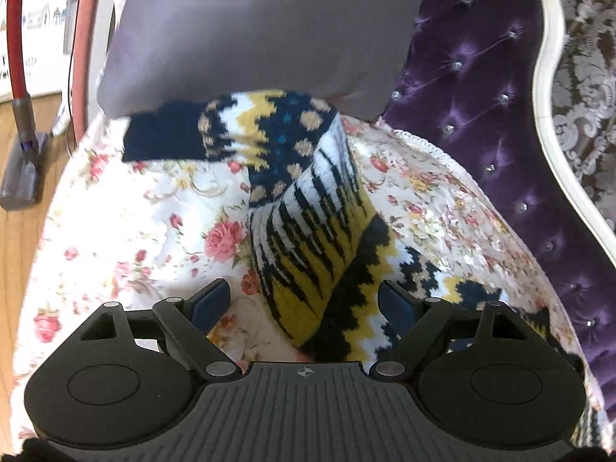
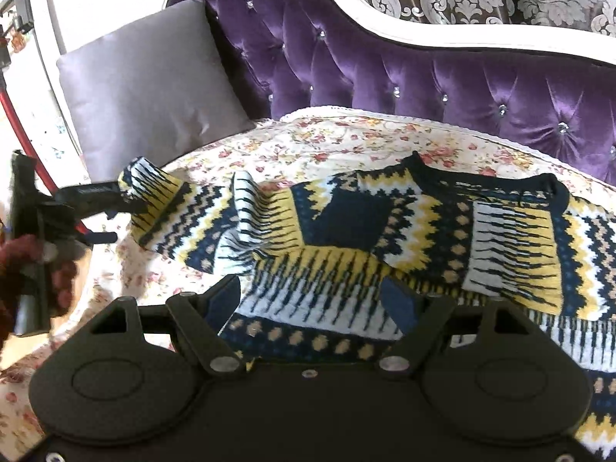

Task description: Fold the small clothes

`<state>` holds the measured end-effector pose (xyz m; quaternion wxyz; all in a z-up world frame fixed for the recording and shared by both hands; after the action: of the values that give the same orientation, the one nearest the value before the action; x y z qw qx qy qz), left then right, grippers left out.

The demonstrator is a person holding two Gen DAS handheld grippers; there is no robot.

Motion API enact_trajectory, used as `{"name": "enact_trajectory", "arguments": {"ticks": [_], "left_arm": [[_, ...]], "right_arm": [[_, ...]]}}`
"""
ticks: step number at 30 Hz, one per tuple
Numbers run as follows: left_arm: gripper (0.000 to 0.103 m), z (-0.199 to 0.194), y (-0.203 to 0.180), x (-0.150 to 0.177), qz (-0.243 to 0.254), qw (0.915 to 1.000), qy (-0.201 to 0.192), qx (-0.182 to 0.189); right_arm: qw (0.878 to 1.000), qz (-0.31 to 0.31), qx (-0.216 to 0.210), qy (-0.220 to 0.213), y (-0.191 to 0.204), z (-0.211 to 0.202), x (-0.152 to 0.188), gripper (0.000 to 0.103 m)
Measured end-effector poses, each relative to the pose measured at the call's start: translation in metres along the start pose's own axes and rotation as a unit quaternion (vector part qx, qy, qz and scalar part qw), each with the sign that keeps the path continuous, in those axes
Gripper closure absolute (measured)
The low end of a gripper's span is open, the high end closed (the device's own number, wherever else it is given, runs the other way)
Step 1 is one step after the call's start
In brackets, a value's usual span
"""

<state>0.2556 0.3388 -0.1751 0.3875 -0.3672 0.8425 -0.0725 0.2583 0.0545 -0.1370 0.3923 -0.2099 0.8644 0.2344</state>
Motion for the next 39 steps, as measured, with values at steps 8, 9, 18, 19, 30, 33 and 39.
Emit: {"name": "enact_trajectory", "arguments": {"ticks": [8,9,18,19,30,33,39], "left_arm": [[0.094,0.008,-0.004,-0.015,-0.017,0.9992,-0.03,0.018],[0.094,0.005,-0.005,-0.016,-0.024,0.999,-0.033,0.019],[0.094,-0.087,-0.098,-0.032,0.095,0.9837,-0.142,0.055],[0.094,-0.098,-0.117,-0.031,0.118,0.9788,-0.155,0.065],[0.093,-0.087,-0.306,0.093,0.296,0.9333,-0.083,0.185],[0.078,-0.056,-0.332,0.151,0.33,0.9217,-0.01,0.204],[0.035,-0.033,-0.354,0.224,0.379,0.8916,0.064,0.24]], "right_arm": [[1.0,0.015,-0.001,0.002,-0.01,-0.006,0.004,0.021],[1.0,0.021,0.0,0.001,-0.013,-0.007,0.005,0.021],[0.996,0.081,0.023,-0.01,-0.054,-0.031,0.014,0.021],[0.996,0.089,0.026,-0.013,-0.059,-0.034,0.015,0.021],[0.982,0.171,0.059,-0.046,-0.119,-0.086,0.036,0.021],[0.977,0.193,0.073,-0.046,-0.138,-0.097,0.045,0.021],[0.965,0.239,0.102,-0.041,-0.171,-0.113,0.063,0.021]]}}
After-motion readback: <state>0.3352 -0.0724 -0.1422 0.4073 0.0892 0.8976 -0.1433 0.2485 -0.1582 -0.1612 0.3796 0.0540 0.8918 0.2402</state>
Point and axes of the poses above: each gripper's, at about its wrist camera, not at the fingertips, and z roughly the way its jaws point, y to its left, x to its underside, the point moved 8 cm from there along z, roughly the way its jaws point, and after that the axes turned 1 degree about -y, right-handed, at the moved point
